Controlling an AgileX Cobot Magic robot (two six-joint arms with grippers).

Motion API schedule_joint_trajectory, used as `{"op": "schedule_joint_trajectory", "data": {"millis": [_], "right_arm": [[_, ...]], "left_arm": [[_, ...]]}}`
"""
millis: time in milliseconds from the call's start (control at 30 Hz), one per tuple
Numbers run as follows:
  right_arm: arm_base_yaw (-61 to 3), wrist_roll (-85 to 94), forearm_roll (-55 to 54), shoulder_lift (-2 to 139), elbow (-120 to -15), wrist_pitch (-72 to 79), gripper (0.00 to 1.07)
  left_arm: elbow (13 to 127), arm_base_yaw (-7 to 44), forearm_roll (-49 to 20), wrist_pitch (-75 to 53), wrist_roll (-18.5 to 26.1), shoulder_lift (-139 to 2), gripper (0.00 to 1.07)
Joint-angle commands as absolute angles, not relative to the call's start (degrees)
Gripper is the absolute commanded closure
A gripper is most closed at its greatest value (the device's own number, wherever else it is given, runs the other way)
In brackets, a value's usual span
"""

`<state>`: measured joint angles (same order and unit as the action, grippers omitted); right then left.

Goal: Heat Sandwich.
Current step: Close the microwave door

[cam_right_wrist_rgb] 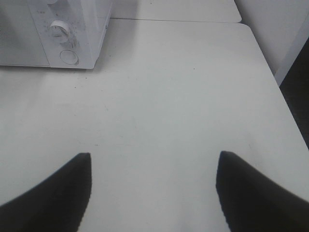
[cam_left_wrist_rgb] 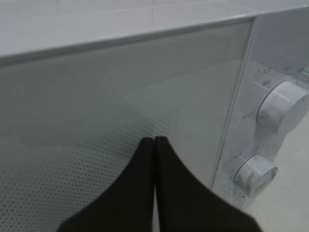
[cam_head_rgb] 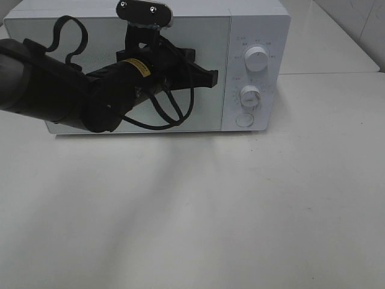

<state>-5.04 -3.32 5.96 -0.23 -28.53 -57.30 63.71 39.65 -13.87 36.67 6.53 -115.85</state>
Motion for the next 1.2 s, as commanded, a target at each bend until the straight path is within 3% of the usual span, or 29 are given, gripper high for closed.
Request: {"op": "schedule_joint_trajectory", "data": {"millis": [33, 567, 1200], "right_arm": [[-4.64, -3.09, 6.02, -1.83, -28.48, -57.01, 0.38], [-4.64, -3.09, 6.02, -1.83, -28.48, -57.01, 0.39], [-4.64, -3.09, 6.02, -1.83, -28.48, -57.01, 0.41]], "left_arm": [[65.55, 37.76, -18.45, 39.88, 6.65, -116.08, 1.07], [62.05, 39.76, -18.85, 39.88, 6.65, -113.10, 1.07], [45.32, 43.72, -19.48, 34.95, 6.53, -100.78, 1.07]]}}
